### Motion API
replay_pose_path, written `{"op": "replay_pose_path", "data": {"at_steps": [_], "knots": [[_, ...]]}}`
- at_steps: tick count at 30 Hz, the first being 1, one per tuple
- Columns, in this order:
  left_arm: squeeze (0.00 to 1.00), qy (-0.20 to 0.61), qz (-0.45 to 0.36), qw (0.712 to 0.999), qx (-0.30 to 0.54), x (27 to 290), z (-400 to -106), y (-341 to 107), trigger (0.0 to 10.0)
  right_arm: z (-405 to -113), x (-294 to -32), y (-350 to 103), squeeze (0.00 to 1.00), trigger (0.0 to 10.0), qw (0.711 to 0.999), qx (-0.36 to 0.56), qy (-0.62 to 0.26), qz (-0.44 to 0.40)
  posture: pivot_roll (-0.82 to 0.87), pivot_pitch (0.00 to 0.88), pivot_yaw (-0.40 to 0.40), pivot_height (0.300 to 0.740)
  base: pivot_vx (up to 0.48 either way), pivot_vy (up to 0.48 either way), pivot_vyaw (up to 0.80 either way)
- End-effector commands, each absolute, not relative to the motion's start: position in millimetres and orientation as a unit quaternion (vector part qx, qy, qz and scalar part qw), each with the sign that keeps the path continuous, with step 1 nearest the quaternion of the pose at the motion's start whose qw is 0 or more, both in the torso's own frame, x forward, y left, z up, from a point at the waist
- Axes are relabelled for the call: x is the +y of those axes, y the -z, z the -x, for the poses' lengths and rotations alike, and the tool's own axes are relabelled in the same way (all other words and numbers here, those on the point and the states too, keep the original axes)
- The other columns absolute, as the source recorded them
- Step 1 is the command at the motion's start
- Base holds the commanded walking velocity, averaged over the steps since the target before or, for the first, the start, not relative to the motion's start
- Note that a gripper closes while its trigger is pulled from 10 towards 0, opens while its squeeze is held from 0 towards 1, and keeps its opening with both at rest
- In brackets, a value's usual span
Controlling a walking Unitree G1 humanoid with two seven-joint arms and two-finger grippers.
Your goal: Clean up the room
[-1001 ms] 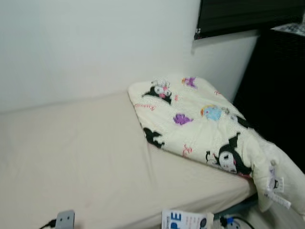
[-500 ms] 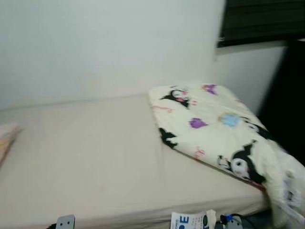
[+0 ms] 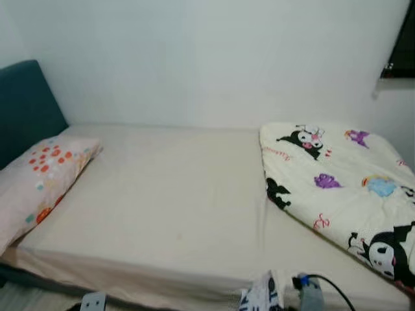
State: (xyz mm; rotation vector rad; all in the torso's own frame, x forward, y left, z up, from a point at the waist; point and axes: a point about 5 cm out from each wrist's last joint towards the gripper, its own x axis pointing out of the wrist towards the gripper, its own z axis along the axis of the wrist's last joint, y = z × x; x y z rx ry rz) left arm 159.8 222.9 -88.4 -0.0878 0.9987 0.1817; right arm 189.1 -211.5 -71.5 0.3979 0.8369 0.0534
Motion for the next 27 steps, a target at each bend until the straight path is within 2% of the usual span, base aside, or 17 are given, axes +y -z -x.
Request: {"op": "replay_pose_path", "data": {"at_steps": [1,7,10,13,21,27], "knots": [[0.00,-0.084,0.035,0.868,0.488,225,-155,90,10.0,-227,-204,47,0.00,10.0,0.924,0.321,-0.077,-0.194,-0.06,0.000,0.019,0.740,0.000,0.000,0.68],[0.00,-0.077,0.033,0.867,0.491,223,-155,90,10.0,-258,-192,20,0.00,10.0,0.934,0.245,-0.147,-0.214,-0.07,0.000,0.020,0.740,0.000,0.000,0.68],[0.00,-0.072,0.033,0.869,0.488,220,-160,89,10.0,-284,-185,-9,0.00,10.0,0.939,0.173,-0.190,-0.229,-0.07,0.000,0.023,0.740,0.000,0.000,0.68],[0.00,-0.070,0.034,0.871,0.485,219,-162,89,10.0,-295,-180,-22,0.00,10.0,0.939,0.144,-0.211,-0.231,-0.06,0.000,0.022,0.740,0.000,0.000,0.68],[0.00,-0.064,0.033,0.871,0.486,219,-161,89,10.0,-304,-164,-34,0.00,10.0,0.932,0.115,-0.254,-0.233,-0.06,0.003,0.022,0.740,0.000,0.000,0.68],[0.00,-0.066,0.020,0.866,0.495,223,-154,91,10.0,-306,-154,-42,0.00,10.0,0.926,0.097,-0.287,-0.227,-0.06,0.014,0.023,0.740,0.434,0.000,0.68]]}}
